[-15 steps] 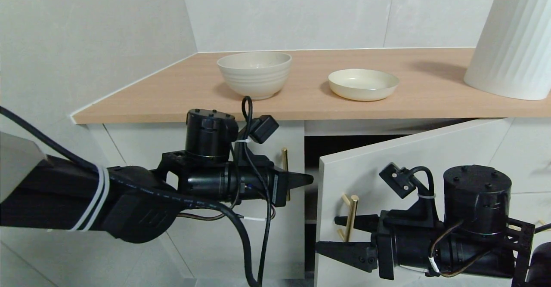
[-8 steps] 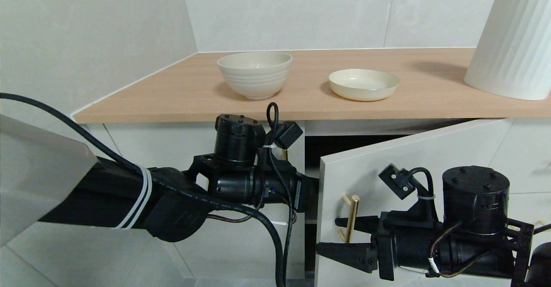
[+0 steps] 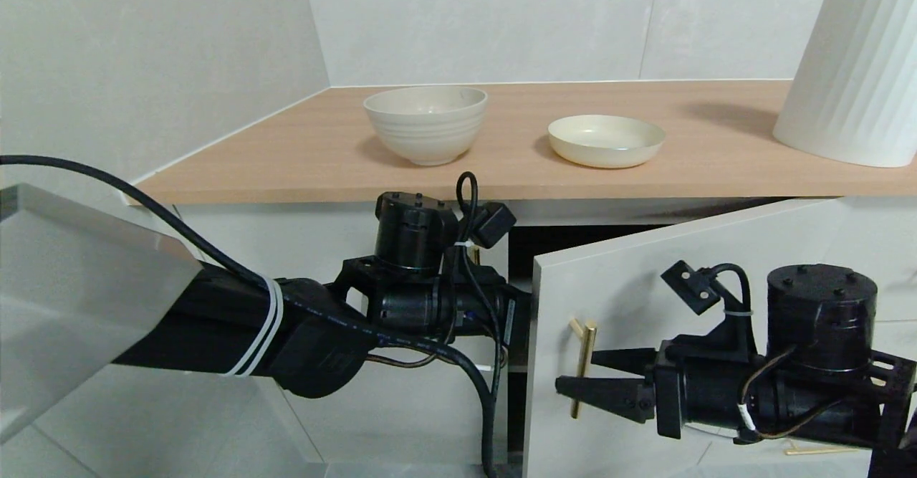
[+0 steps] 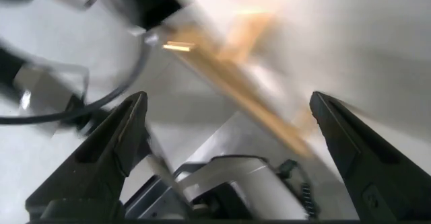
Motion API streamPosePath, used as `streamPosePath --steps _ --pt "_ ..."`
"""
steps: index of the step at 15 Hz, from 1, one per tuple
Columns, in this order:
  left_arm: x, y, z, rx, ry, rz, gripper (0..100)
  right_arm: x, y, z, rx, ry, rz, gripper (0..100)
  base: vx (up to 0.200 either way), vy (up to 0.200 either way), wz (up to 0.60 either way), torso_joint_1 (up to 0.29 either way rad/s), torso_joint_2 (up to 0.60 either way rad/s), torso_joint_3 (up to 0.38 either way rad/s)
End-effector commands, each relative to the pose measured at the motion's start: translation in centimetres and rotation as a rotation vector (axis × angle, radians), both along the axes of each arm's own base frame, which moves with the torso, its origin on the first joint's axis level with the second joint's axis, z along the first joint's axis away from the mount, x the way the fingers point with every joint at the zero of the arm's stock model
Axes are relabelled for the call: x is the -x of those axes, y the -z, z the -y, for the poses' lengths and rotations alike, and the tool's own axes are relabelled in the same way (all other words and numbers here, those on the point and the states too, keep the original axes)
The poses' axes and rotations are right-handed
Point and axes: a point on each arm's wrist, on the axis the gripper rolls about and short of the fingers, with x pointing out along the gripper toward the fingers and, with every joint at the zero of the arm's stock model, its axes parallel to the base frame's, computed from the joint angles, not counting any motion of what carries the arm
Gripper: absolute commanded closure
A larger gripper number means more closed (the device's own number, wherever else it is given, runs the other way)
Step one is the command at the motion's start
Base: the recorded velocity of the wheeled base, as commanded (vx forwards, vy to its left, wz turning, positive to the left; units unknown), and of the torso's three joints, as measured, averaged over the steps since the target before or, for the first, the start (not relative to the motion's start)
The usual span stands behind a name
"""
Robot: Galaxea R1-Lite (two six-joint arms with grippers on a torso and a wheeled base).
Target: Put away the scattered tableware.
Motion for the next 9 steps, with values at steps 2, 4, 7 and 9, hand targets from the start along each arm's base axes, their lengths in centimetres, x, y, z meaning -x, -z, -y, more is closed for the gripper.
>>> streamPosePath --steps 2,4,7,9 --pt "0.4 0.2 0.5 -0.002 0.024 -0.009 100 1.5 -1.9 3.6 -0.034 0.105 0.069 0 0.000 0.000 0.00 0.000 0.00 0.000" --pt "0.5 0.2 0.6 -0.003 0.027 -0.011 100 3.9 -1.8 4.8 -0.028 0.107 0.058 0 0.000 0.000 0.00 0.000 0.00 0.000" --pt "0.6 0.1 0.6 -0.001 0.026 -0.008 100 6.5 -0.7 6.0 0.018 0.106 -0.025 0 0.000 0.000 0.00 0.000 0.00 0.000" --pt "0.6 0.1 0.6 -0.001 0.026 -0.008 100 7.6 -0.2 6.6 0.025 0.106 -0.039 0 0.000 0.000 0.00 0.000 0.00 0.000"
